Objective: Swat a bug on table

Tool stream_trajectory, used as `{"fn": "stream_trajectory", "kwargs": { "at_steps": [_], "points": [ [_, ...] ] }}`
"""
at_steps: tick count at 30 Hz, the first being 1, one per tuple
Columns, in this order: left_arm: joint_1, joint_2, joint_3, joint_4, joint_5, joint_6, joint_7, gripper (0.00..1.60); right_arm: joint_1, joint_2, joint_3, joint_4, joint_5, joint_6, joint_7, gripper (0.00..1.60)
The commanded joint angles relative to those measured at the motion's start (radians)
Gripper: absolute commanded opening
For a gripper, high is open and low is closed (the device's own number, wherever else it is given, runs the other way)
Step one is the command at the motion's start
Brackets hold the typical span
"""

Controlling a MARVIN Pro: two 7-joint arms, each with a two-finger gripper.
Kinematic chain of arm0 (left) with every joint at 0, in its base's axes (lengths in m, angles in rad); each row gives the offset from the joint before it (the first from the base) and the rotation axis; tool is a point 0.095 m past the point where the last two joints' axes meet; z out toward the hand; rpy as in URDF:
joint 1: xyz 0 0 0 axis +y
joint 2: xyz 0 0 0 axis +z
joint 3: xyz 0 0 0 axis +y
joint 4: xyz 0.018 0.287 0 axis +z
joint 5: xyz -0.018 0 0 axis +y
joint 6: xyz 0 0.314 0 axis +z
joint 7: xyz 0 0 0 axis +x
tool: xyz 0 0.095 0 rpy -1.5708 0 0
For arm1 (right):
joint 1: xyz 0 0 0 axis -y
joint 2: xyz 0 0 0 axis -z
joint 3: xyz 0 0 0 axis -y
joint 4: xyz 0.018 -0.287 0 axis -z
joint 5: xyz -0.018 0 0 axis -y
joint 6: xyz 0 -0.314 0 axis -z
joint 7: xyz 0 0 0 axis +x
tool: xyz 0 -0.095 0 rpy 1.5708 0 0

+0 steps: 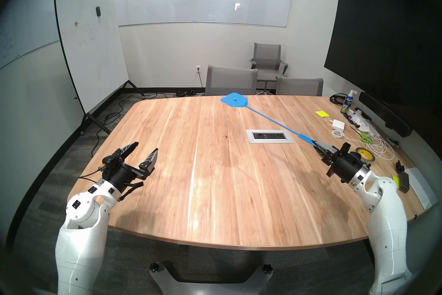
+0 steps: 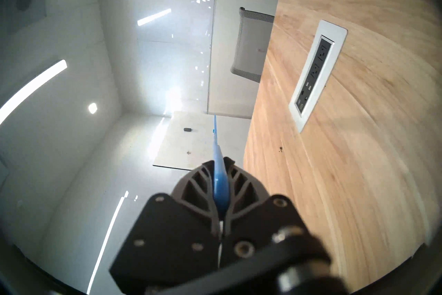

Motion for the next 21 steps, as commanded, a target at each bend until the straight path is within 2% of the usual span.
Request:
{"fn": "stream_trajectory", "kwargs": {
  "at_steps": [1, 4, 7, 9, 12, 21],
  "points": [
    [-0.008, 0.000, 0.002, -0.016, -0.001, -0.002, -0.002, 1.60, 0.032, 0.048, -0.150, 0.020, -0.208, -0.038, -0.076, 0.00],
    [-0.008, -0.001, 0.001, -0.017, 0.000, -0.002, -0.003, 1.60, 0.068, 0.062, -0.187, 0.071, -0.286, -0.065, -0.089, 0.00],
    [-0.007, -0.002, 0.000, -0.018, 0.001, -0.001, -0.004, 1.60, 0.115, 0.081, -0.200, 0.115, -0.336, -0.077, -0.045, 0.00],
    [-0.008, -0.003, 0.000, -0.018, 0.001, -0.001, -0.004, 1.60, 0.121, 0.088, -0.198, 0.111, -0.358, -0.093, -0.015, 0.00],
    [-0.008, -0.004, -0.001, -0.018, 0.002, -0.001, -0.005, 1.60, 0.128, 0.088, -0.185, 0.109, -0.361, -0.103, 0.029, 0.00],
    [-0.008, -0.006, -0.003, -0.019, 0.004, 0.000, -0.007, 1.60, 0.121, 0.075, -0.107, 0.100, -0.300, -0.098, 0.184, 0.00]
  ]
}}
